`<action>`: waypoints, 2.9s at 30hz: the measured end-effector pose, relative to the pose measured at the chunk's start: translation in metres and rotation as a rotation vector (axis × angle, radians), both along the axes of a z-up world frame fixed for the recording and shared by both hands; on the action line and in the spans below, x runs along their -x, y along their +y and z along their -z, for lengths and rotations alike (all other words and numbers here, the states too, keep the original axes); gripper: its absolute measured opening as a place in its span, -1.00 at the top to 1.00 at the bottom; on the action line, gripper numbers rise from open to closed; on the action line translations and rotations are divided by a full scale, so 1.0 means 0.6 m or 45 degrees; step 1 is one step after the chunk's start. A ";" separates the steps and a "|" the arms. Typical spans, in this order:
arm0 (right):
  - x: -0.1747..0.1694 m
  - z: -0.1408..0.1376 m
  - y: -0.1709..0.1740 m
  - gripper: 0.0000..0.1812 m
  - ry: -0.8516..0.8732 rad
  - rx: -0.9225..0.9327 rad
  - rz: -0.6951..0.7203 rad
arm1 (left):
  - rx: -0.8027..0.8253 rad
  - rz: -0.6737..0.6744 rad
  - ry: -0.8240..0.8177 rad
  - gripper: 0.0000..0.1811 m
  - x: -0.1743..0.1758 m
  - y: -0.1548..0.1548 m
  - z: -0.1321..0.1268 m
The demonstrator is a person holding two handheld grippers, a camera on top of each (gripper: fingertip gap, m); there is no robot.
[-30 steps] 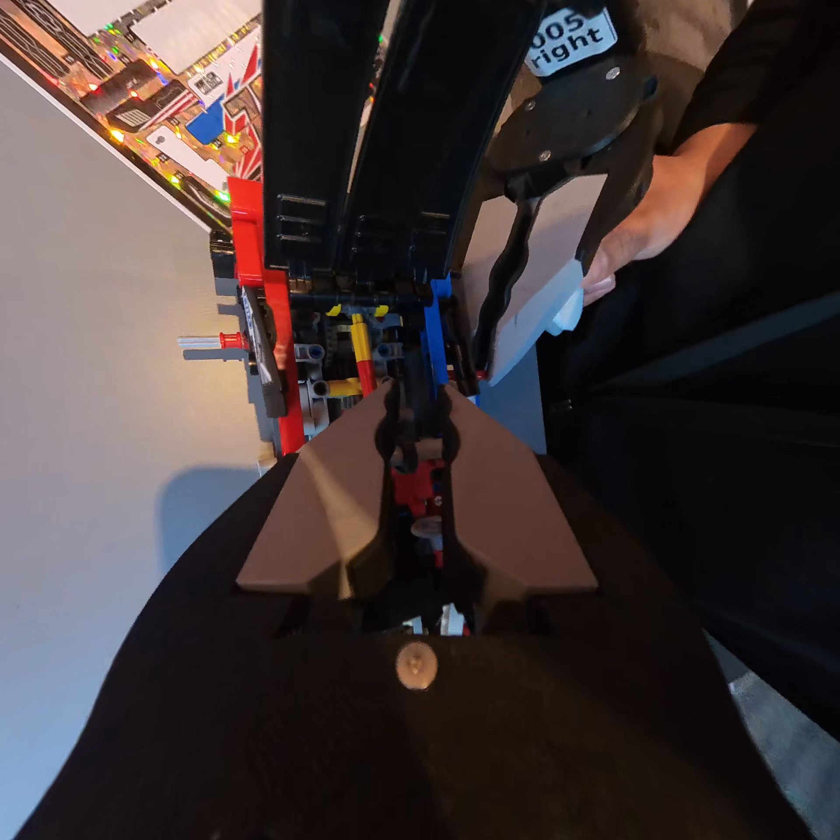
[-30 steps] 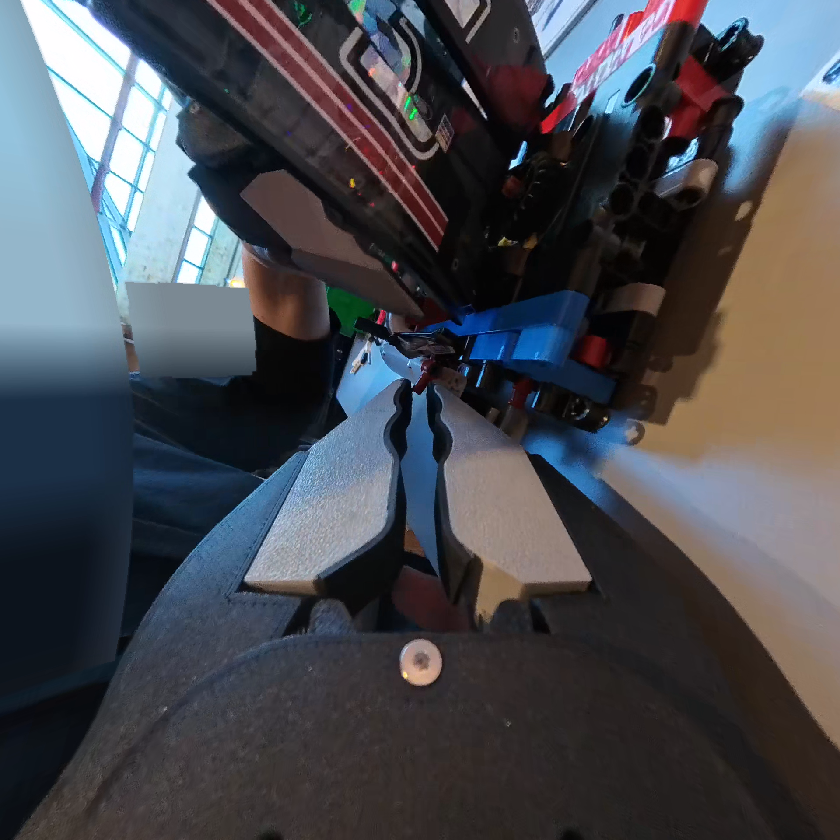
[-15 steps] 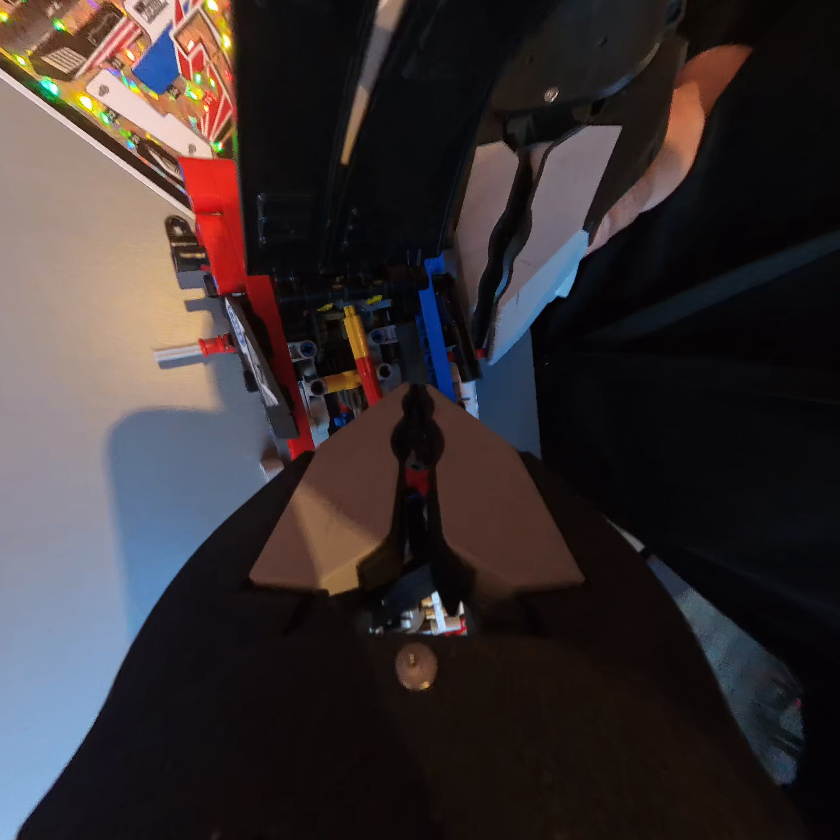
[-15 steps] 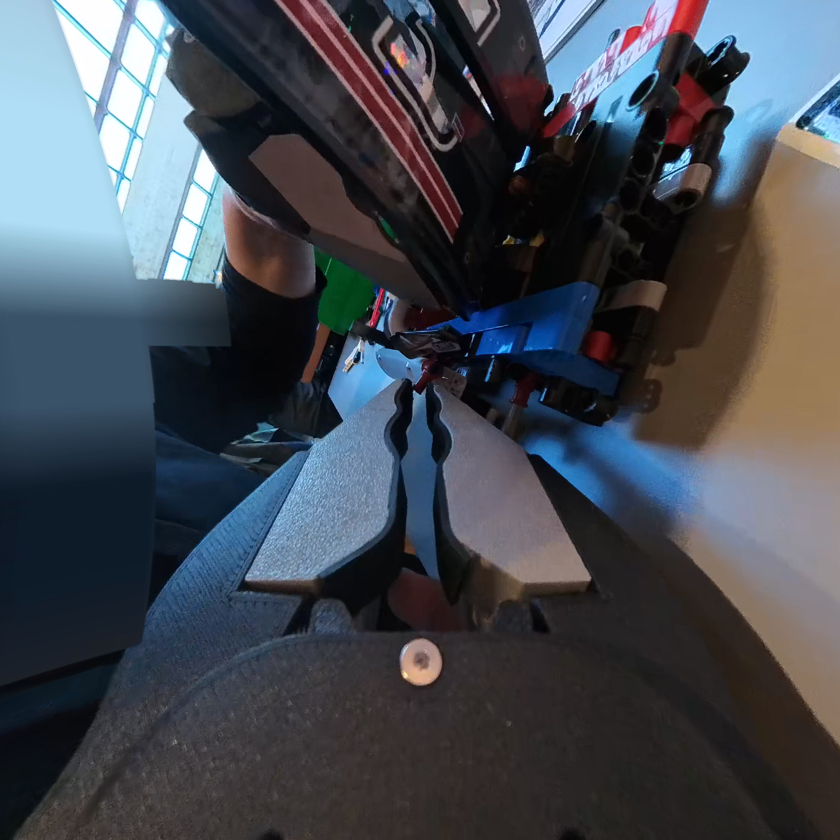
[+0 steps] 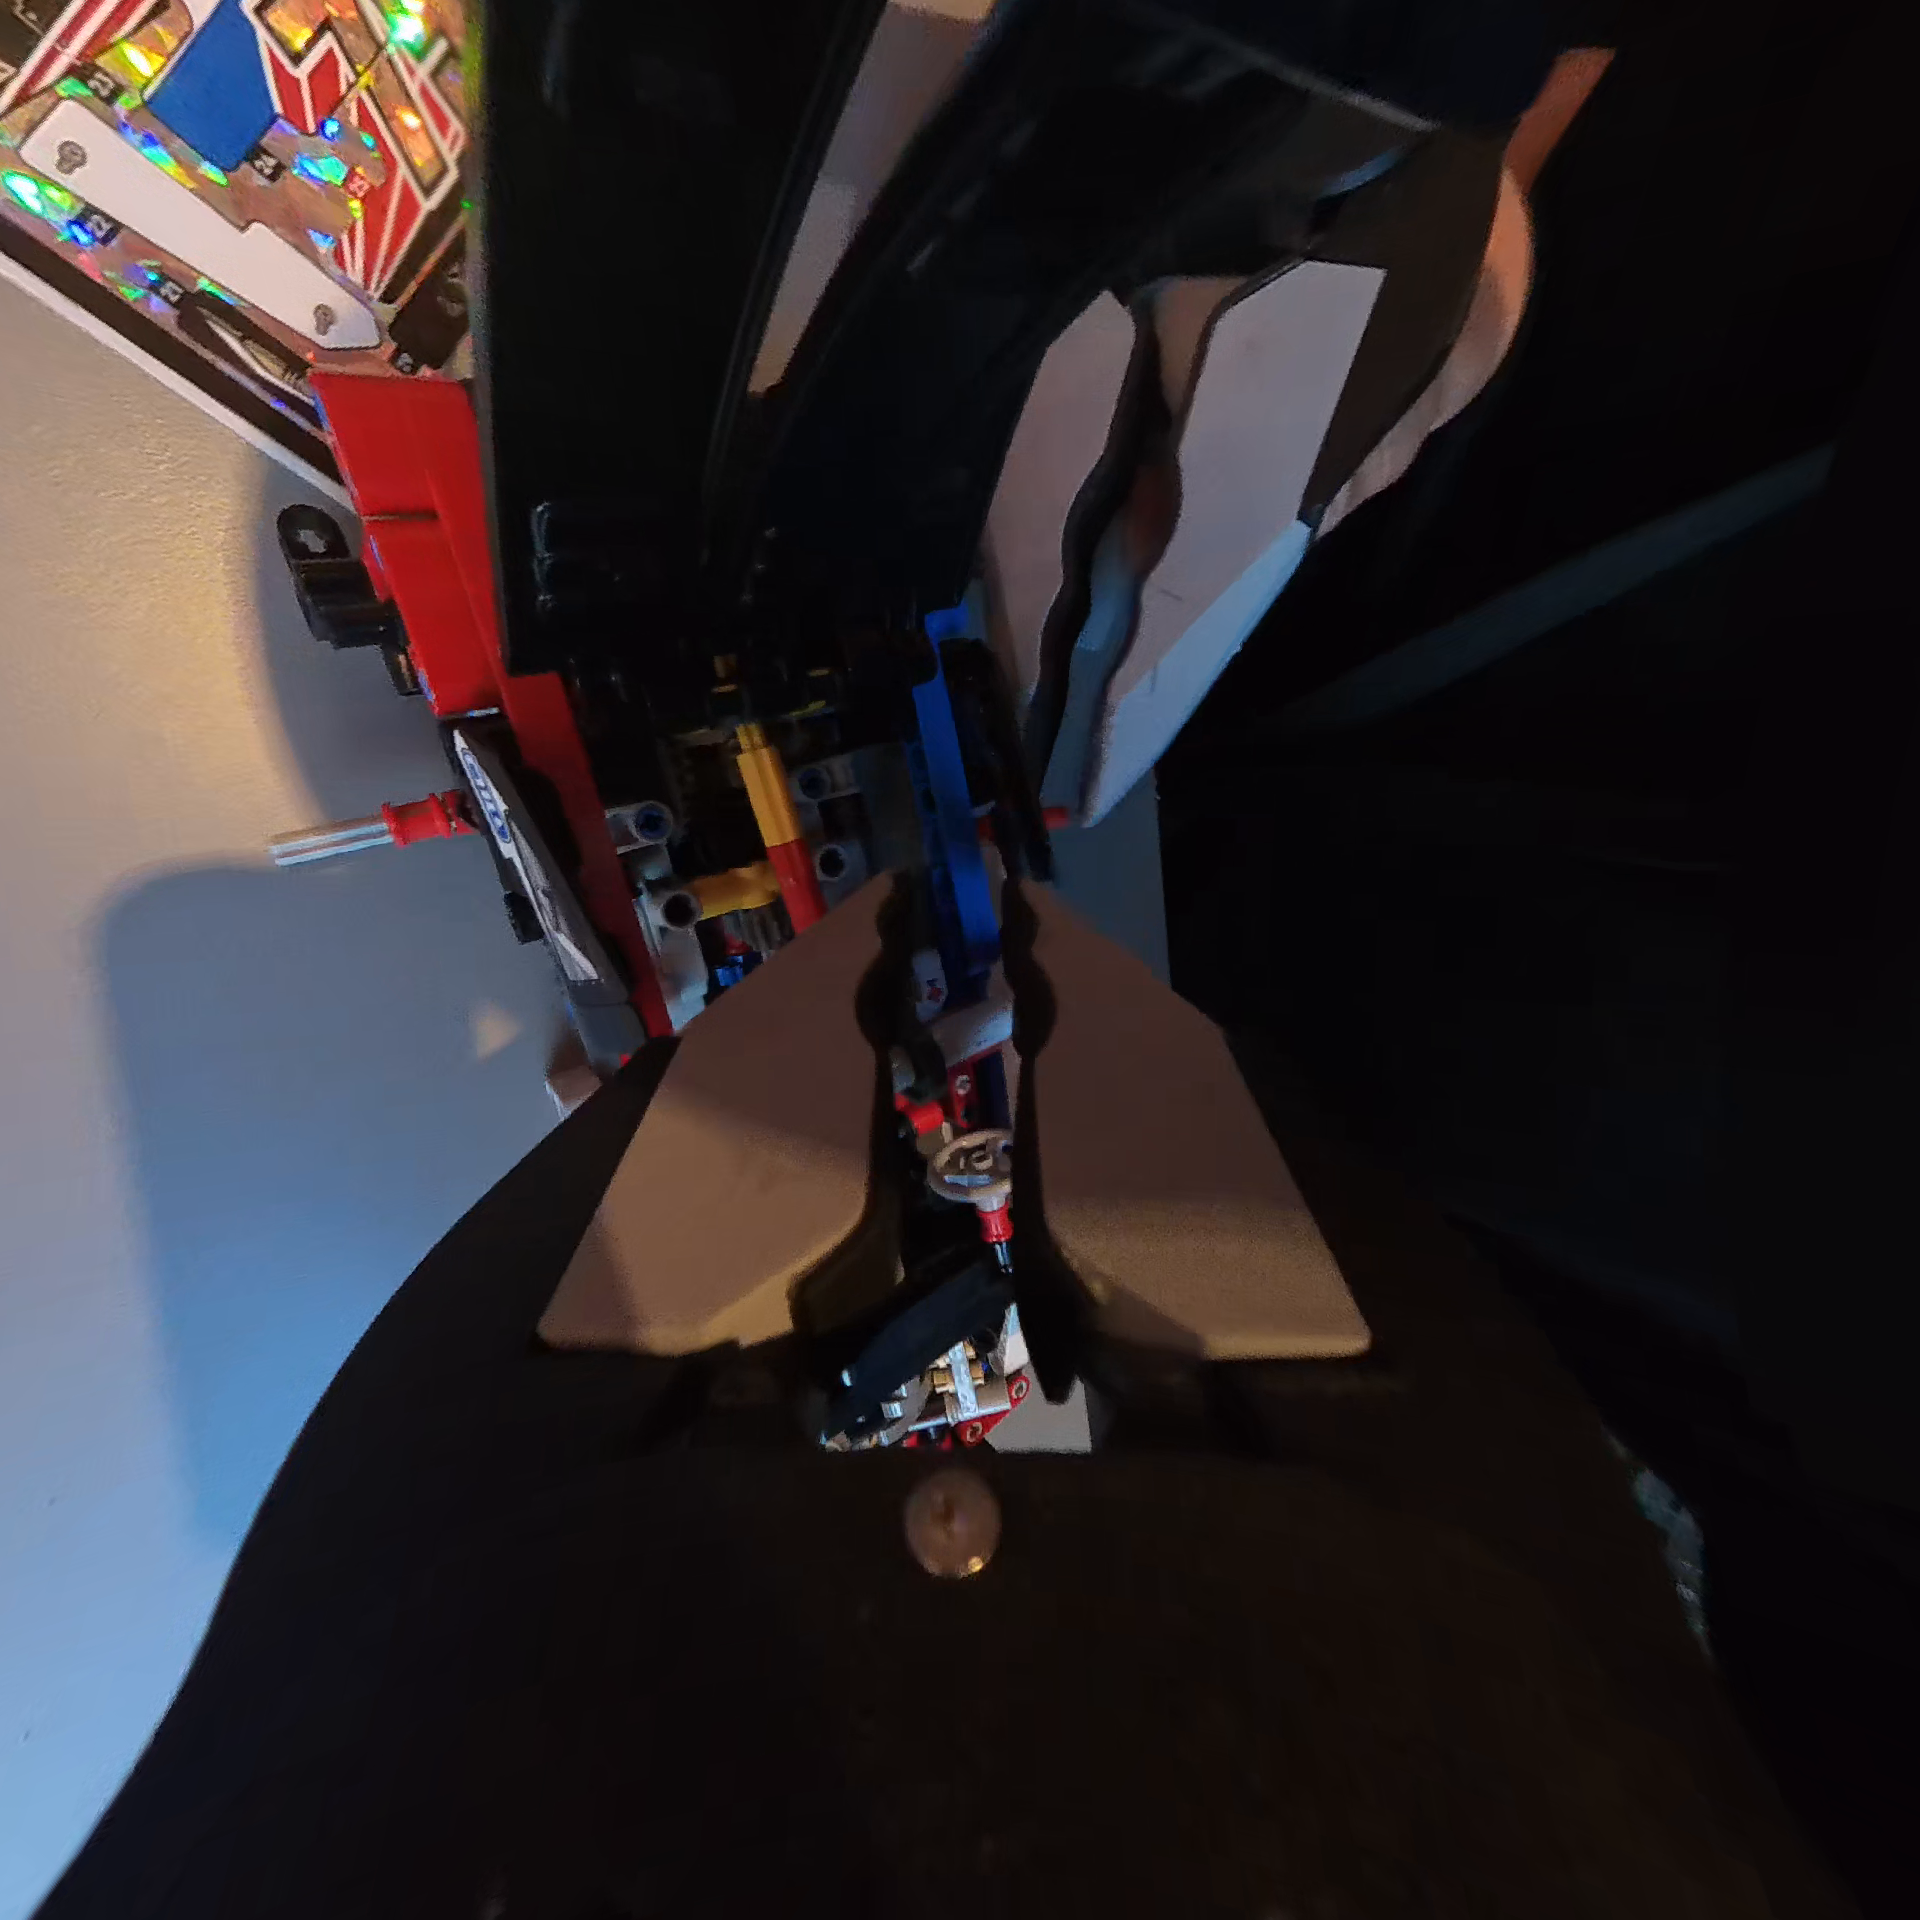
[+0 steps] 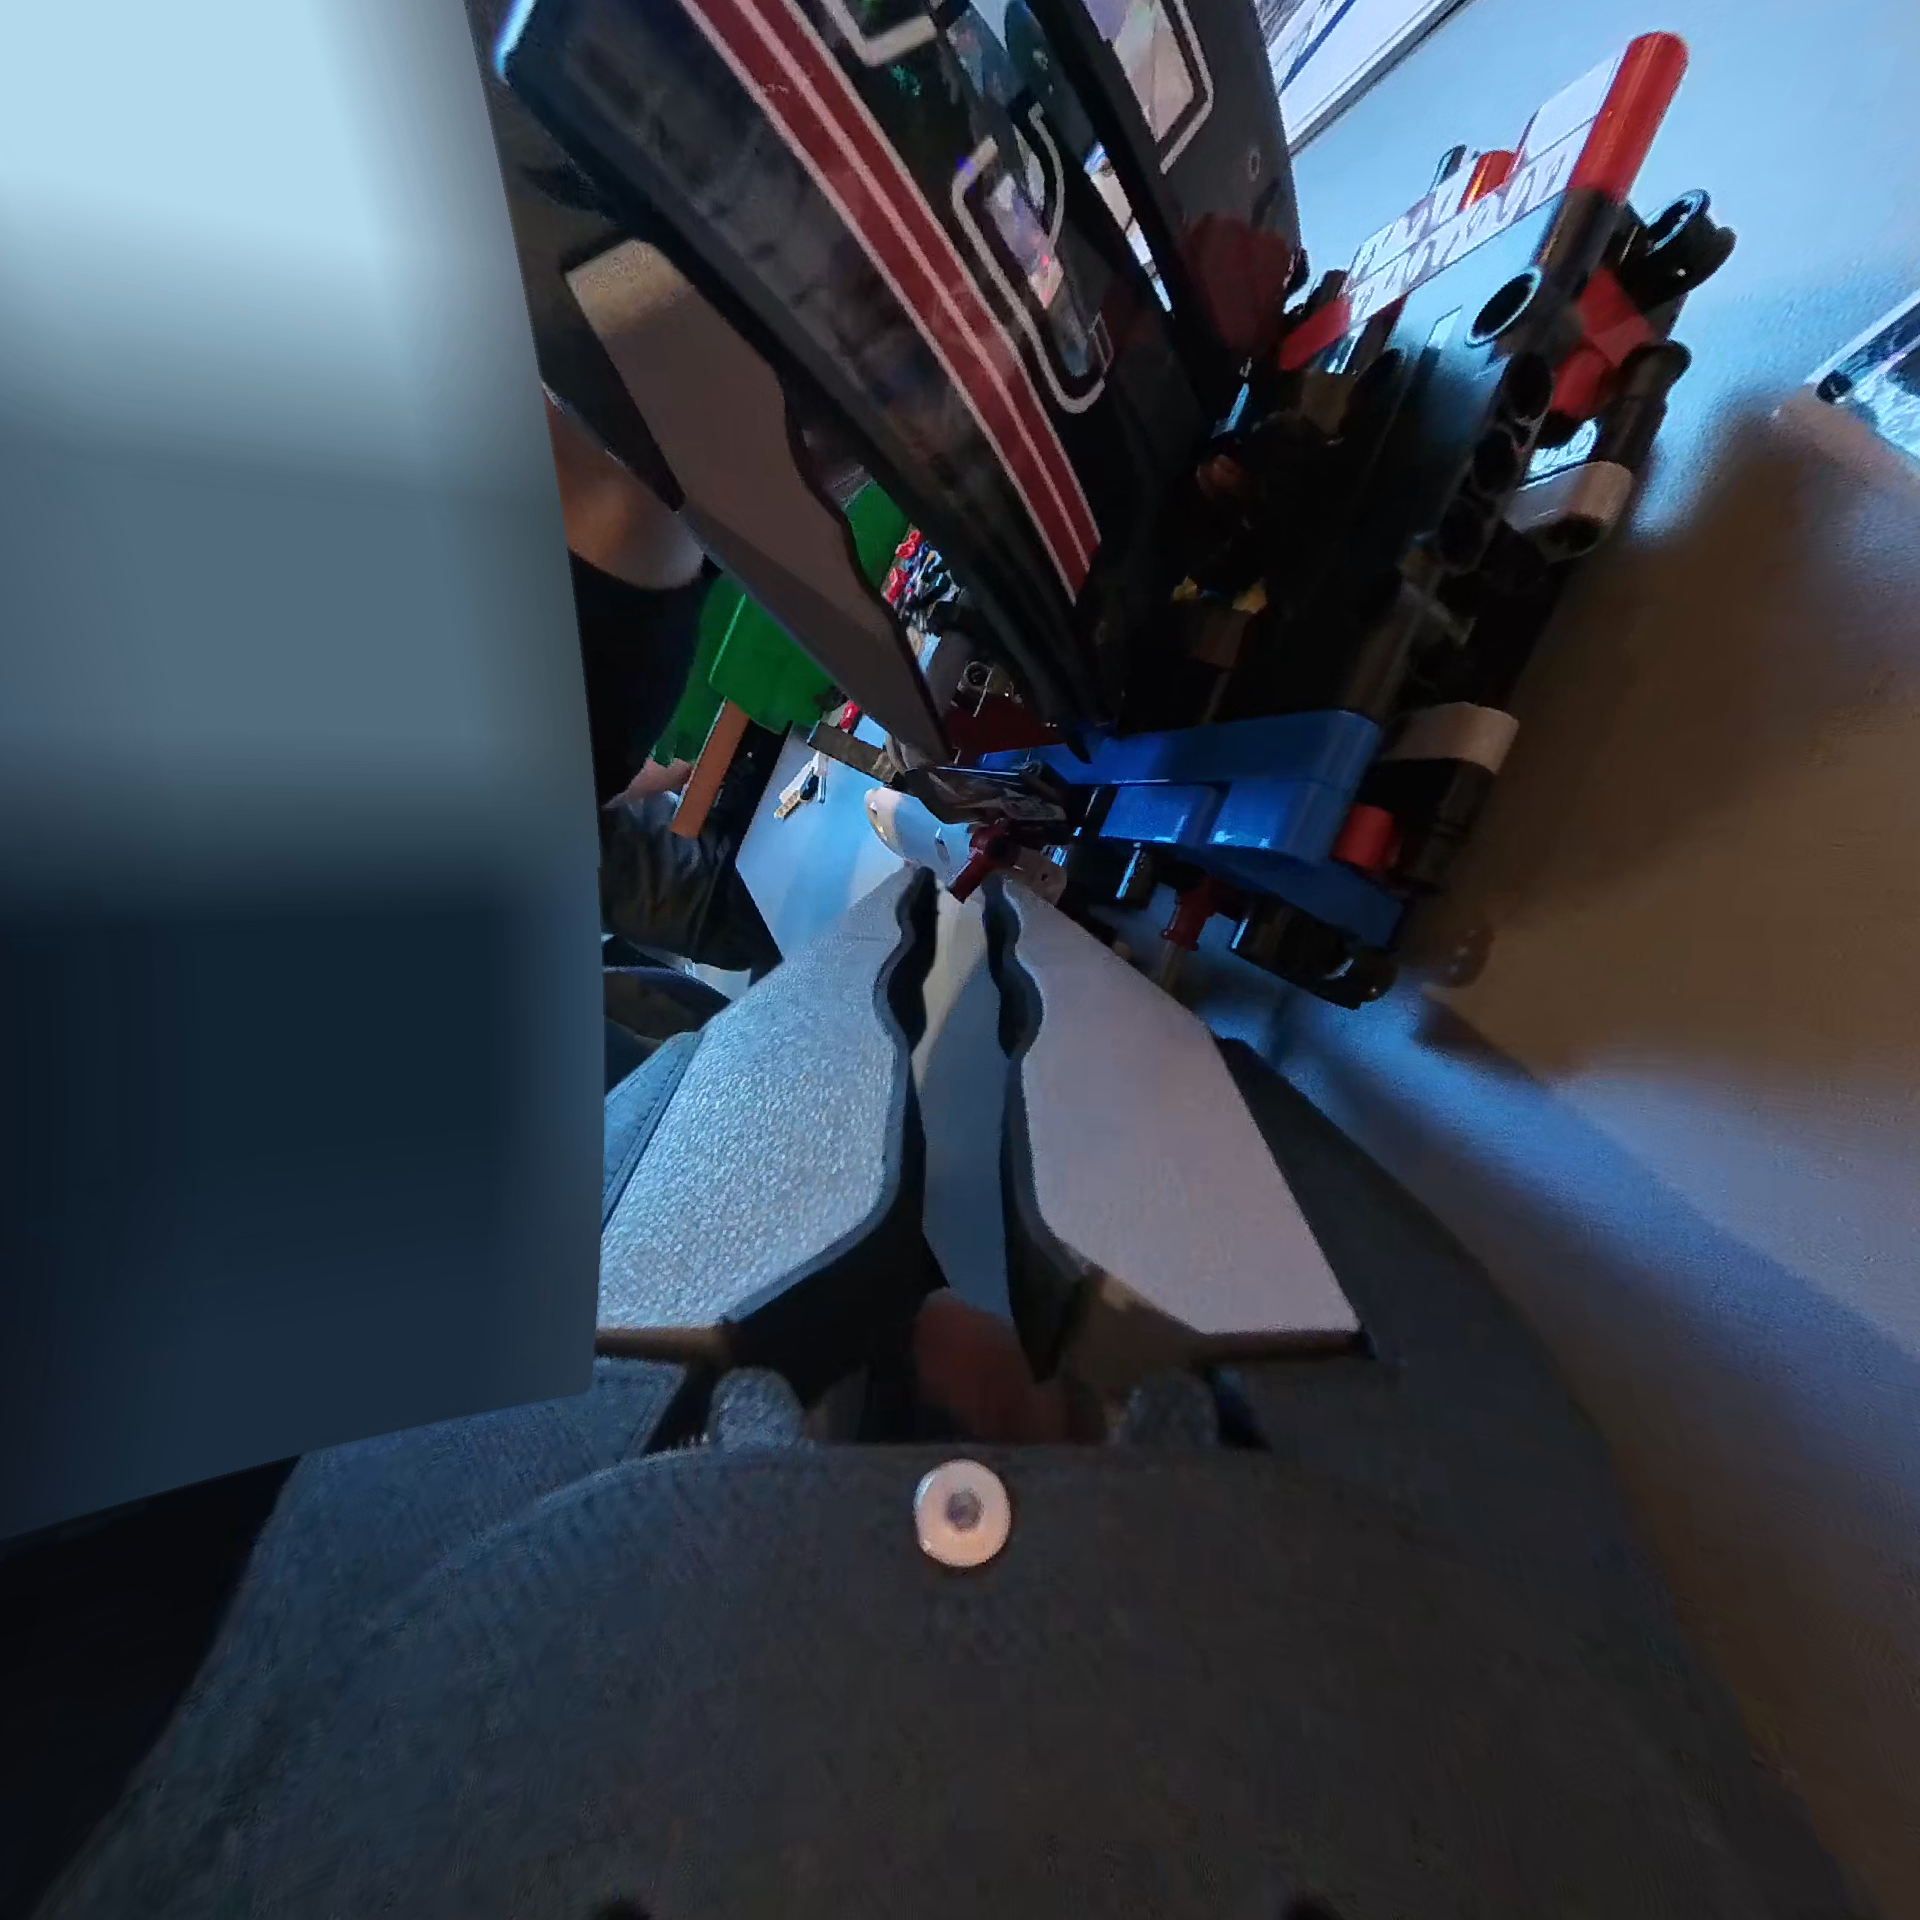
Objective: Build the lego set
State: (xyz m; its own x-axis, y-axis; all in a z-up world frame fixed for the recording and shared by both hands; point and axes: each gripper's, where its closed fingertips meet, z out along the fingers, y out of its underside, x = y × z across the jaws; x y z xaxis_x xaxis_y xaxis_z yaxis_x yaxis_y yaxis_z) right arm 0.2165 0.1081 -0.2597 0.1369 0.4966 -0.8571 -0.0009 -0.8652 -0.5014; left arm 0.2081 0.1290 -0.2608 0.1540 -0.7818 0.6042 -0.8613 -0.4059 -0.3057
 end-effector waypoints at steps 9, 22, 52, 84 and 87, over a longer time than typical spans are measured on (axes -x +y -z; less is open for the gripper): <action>0.007 0.006 0.000 0.90 0.012 0.076 -0.015 | -0.016 0.026 0.080 0.89 -0.006 -0.007 0.007; 0.006 0.012 -0.004 0.94 -0.041 0.006 -0.011 | 0.067 0.026 0.107 0.99 -0.012 -0.012 0.008; -0.015 0.004 -0.019 0.90 0.036 0.068 -0.010 | 0.182 0.091 0.140 0.95 -0.020 -0.025 0.005; -0.031 -0.002 -0.021 0.96 0.113 0.110 -0.055 | 0.186 0.101 0.168 0.91 -0.031 -0.030 0.007; -0.027 -0.001 -0.022 0.96 0.102 0.100 -0.070 | 0.186 0.081 0.182 0.93 -0.032 -0.031 0.007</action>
State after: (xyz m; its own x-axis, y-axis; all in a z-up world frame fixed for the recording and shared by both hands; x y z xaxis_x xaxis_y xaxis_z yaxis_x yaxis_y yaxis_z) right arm 0.2328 0.0950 -0.2592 0.0405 0.4327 -0.9006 0.0102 -0.9015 -0.4327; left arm 0.2270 0.1106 -0.2650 0.1994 -0.6985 0.6873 -0.9169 -0.3805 -0.1206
